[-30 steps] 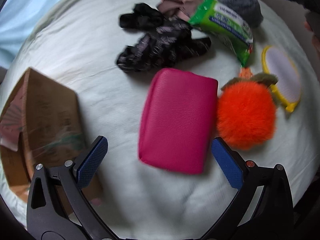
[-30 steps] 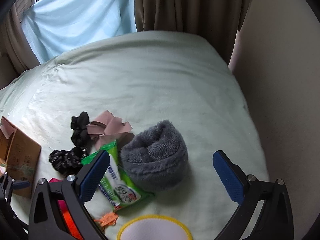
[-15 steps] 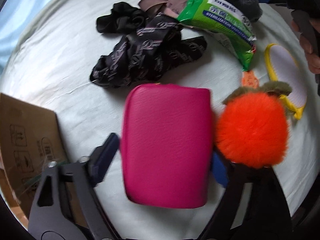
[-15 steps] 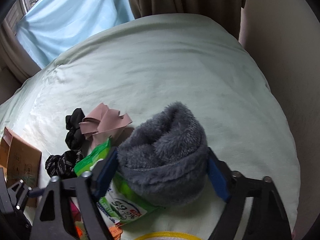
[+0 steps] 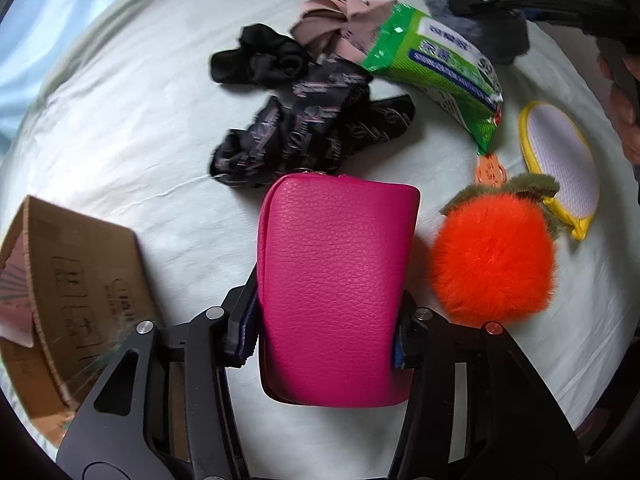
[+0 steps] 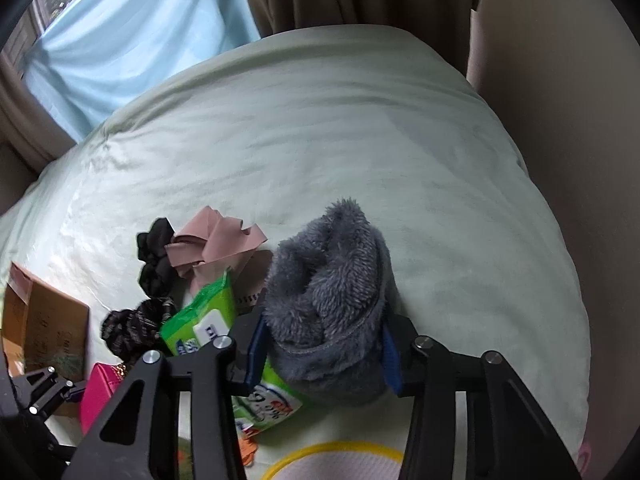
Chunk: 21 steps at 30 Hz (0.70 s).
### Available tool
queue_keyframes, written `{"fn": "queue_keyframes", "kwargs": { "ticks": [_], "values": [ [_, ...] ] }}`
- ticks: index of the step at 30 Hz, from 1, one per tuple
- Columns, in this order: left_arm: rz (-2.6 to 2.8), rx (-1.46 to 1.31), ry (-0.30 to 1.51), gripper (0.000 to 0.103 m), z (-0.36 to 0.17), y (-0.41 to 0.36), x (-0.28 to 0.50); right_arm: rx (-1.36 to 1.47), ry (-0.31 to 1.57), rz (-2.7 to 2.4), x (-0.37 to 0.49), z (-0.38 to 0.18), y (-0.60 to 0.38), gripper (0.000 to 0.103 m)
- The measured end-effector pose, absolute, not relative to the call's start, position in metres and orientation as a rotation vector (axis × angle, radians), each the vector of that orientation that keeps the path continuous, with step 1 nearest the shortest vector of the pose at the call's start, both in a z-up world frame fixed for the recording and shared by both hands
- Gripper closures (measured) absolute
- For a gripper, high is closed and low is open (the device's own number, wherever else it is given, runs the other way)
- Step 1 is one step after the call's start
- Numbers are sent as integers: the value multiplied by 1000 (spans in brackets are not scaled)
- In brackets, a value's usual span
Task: Organize soft objects
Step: 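Grasp the pink pouch with the left tool while the right tool grasps the grey sock, then carry the pink pouch and grey sock over the cardboard box with both tools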
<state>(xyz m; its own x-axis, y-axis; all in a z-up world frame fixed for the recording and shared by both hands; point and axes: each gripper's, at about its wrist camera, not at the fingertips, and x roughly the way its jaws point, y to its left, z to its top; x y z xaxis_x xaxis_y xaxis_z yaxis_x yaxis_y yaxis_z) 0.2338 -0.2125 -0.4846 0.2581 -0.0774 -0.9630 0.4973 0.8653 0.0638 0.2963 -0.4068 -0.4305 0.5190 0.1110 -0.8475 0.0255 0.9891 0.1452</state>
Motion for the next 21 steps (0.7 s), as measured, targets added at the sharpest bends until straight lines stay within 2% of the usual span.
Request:
{"fn": "queue_keyframes", "kwargs": {
  "ticks": [9, 21],
  "values": [
    [-354, 327, 1208, 59, -431, -190, 240, 136, 972, 49, 271, -372, -395, 61],
    [-292, 177, 1034, 59, -294, -152, 216, 71, 829, 113, 206, -227, -332, 61]
  ]
}}
